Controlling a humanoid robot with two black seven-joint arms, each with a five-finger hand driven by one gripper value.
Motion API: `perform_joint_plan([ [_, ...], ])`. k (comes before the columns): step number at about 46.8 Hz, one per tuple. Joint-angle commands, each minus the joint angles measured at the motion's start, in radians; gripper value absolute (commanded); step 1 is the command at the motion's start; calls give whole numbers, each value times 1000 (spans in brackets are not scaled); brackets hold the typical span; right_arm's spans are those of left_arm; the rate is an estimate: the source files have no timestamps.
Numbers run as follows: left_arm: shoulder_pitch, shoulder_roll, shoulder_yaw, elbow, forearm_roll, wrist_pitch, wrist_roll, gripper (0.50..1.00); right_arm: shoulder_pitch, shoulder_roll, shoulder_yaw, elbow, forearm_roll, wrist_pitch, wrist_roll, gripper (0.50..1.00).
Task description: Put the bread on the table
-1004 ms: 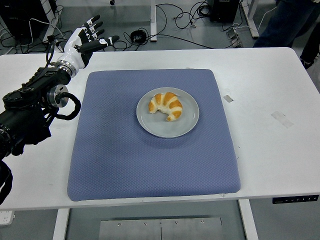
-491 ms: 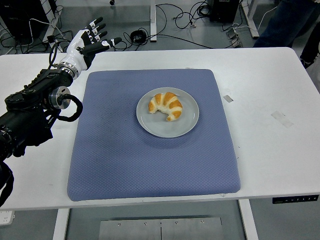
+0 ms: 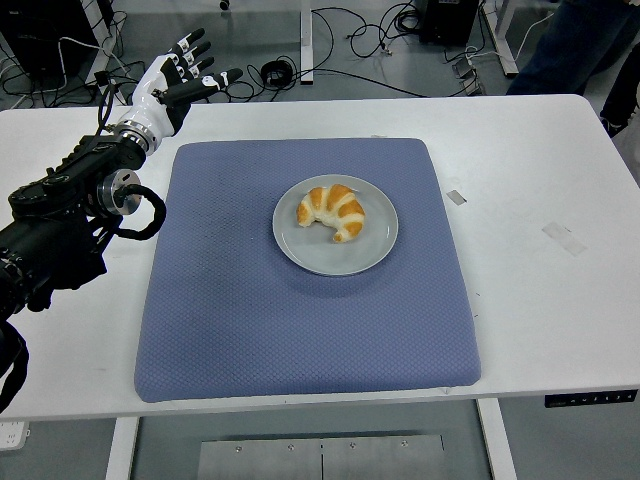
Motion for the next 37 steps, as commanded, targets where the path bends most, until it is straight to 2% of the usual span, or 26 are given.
perform_joint_plan([
  [1, 3, 3, -1, 0, 0, 0, 1, 977, 0, 0, 0, 0, 0, 0, 0, 1000],
  [28, 8, -11, 0, 0, 6, 5, 3, 977, 0, 0, 0, 0, 0, 0, 0, 1000],
  [33, -1, -34, 25, 0, 17, 21, 1, 977, 0, 0, 0, 0, 0, 0, 0, 1000],
  [37, -15, -40, 75, 0, 21, 84, 0, 977, 0, 0, 0, 0, 0, 0, 0, 1000],
])
